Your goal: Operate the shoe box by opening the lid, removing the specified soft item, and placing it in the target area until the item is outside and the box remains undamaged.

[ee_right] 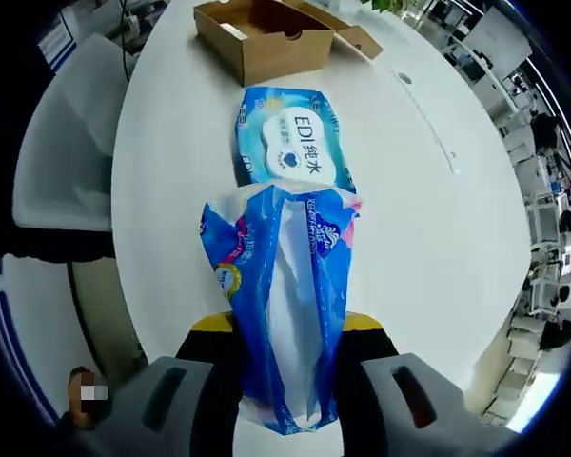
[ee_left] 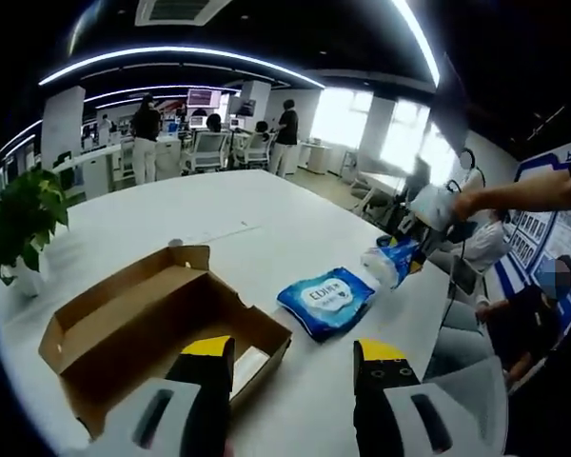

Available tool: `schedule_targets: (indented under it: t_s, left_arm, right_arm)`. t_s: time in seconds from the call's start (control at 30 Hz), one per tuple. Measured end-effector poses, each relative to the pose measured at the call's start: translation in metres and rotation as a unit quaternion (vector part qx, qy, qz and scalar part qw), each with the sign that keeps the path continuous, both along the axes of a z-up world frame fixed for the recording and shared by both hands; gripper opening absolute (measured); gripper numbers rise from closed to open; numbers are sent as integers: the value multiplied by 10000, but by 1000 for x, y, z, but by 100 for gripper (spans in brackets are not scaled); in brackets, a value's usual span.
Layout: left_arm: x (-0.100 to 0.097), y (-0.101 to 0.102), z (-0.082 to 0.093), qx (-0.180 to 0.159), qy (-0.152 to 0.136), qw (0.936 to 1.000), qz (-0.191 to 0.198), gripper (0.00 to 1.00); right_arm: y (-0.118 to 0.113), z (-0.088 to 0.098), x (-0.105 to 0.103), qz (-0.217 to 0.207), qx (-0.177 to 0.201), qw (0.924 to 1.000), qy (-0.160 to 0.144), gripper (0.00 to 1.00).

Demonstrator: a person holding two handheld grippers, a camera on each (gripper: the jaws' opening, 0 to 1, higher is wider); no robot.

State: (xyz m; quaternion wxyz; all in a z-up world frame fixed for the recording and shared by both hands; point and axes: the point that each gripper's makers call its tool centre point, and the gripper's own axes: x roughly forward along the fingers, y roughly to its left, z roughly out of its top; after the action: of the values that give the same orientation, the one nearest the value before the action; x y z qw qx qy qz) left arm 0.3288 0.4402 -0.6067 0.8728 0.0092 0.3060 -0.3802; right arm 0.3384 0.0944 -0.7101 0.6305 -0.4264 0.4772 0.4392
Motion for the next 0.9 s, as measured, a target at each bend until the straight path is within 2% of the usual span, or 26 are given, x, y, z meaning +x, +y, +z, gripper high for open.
schedule_targets:
  t_s: [0.23,0.4,0.73,0.9]
  left_arm:
    - [-1,10,-5,90,58,9997,205,51]
    - [-1,18,-4,125,60,9993,357,51]
    - [-4,29,-7,217,97,9986,483,51]
    - [-3,37,-6,250,100,9982,531,51]
  right_arm:
    - [-18,-4,25,142,-134,9998,4,33]
    - [-19,-9,35,280,-178,9994,36,34]
    - [-20,-28,40,614,-362,9973,146,34]
    - [-20,-34,41,630,-371,9971,186,34]
